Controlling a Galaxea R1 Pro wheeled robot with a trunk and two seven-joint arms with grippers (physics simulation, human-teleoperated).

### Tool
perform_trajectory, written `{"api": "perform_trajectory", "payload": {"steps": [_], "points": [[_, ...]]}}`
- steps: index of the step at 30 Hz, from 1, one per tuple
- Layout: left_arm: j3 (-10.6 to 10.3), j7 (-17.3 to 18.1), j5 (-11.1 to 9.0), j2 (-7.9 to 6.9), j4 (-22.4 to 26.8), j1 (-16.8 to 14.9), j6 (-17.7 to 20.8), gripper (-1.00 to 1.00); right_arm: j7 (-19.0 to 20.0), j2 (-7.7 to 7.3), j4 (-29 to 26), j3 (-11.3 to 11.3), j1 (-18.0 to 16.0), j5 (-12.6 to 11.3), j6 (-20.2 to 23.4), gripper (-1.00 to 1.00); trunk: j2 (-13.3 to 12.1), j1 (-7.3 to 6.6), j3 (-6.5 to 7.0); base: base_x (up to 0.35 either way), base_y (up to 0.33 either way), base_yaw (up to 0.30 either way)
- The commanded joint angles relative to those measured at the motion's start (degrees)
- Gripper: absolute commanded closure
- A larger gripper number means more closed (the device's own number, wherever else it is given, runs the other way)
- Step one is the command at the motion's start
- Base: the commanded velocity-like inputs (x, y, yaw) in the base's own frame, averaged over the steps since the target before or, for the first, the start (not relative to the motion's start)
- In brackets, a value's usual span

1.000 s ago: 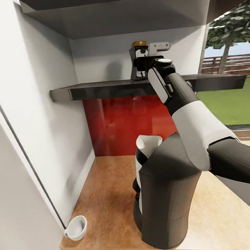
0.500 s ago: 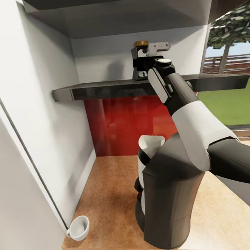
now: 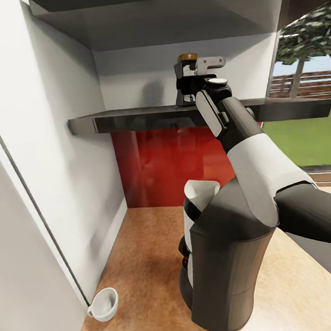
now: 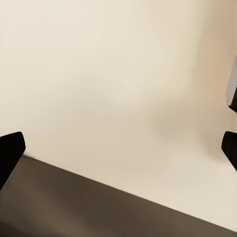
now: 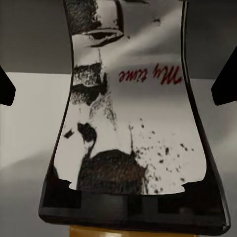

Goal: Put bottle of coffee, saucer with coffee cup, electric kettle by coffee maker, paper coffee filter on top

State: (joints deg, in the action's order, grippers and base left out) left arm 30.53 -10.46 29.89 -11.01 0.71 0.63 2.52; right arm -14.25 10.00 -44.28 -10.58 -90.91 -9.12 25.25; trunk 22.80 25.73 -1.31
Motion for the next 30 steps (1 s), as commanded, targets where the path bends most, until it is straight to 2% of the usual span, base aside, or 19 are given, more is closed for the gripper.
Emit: {"api": "perform_trajectory", "payload": {"steps": [1,30], "points": [[0.41,-0.09,0.61,0.02,0.08,-0.01,0.21,-1.0,-0.52,0.0,-0.03,-0.11,-0.06,-0.58,0.15,-1.0,0.11,0.05,-0.12,0.143,0.0,0.0],[0.41,-0.08,0.69,0.0,0.08,-0.01,0.21,-1.0,-0.44,0.0,1.37,-0.23,-0.06,-0.55,0.15,-1.0,0.11,0.05,-0.12,0.028,0.0,0.0]]}}
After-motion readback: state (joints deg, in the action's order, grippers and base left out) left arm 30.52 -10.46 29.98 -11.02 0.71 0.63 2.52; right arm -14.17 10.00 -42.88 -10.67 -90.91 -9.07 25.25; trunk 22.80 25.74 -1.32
